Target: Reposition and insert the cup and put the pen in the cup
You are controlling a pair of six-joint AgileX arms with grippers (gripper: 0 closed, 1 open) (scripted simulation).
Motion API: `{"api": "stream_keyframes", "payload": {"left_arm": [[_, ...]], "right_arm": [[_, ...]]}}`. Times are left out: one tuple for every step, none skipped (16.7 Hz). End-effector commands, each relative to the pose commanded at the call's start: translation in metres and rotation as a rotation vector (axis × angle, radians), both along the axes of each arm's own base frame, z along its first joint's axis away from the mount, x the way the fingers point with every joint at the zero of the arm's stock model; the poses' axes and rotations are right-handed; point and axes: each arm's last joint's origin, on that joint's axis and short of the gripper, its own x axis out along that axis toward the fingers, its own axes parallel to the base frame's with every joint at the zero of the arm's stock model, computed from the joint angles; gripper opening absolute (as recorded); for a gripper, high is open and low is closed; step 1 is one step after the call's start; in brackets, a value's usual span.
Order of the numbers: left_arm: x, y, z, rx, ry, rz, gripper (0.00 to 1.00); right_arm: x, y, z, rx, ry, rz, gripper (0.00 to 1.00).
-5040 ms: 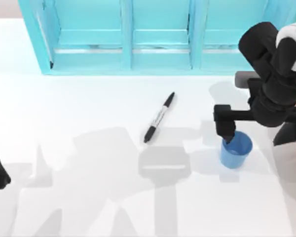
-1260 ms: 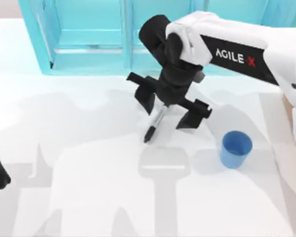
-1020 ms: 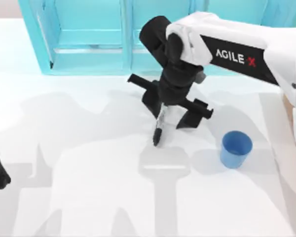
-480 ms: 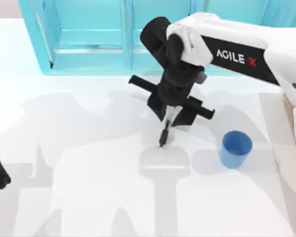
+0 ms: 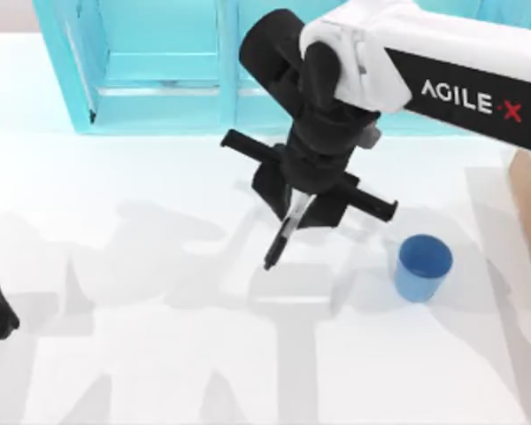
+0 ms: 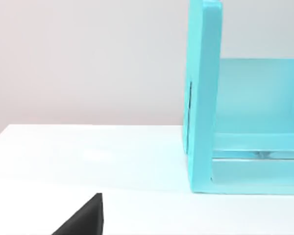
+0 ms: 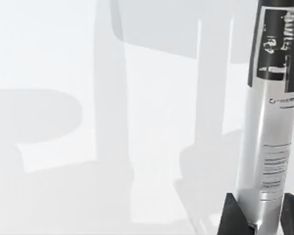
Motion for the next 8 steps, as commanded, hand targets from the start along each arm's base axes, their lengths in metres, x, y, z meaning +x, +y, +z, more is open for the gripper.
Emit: {"api": "stream_keyframes", "payload": {"left_arm": [[0.0,0.0,0.0,0.0,0.0,0.0,1.0],[0.0,0.0,0.0,0.0,0.0,0.0,1.0],[0.0,0.0,0.0,0.0,0.0,0.0,1.0],[0.0,0.0,0.0,0.0,0.0,0.0,1.0],[0.0,0.0,0.0,0.0,0.0,0.0,1.0],[0.0,0.0,0.0,0.0,0.0,0.0,1.0],[0.0,0.0,0.0,0.0,0.0,0.0,1.0],[0.0,0.0,0.0,0.0,0.0,0.0,1.0]], "right_arm": [[-0.01,-0.001,0.009,-0.001,0.0,-0.001,0.0],[-0.02,-0.002,0.017,-0.001,0.001,-0.001,0.0],[-0.028,-0.003,0.024,-0.002,0.001,-0.001,0.0],[-0.034,-0.004,0.029,-0.003,0.001,-0.001,0.0],[-0.038,-0.005,0.032,-0.003,0.001,-0.002,0.0],[-0.04,-0.005,0.033,-0.003,0.001,-0.002,0.0],[-0.04,-0.005,0.033,-0.003,0.001,-0.002,0.0],[-0.04,-0.005,0.033,-0.003,0.001,-0.002,0.0]]}}
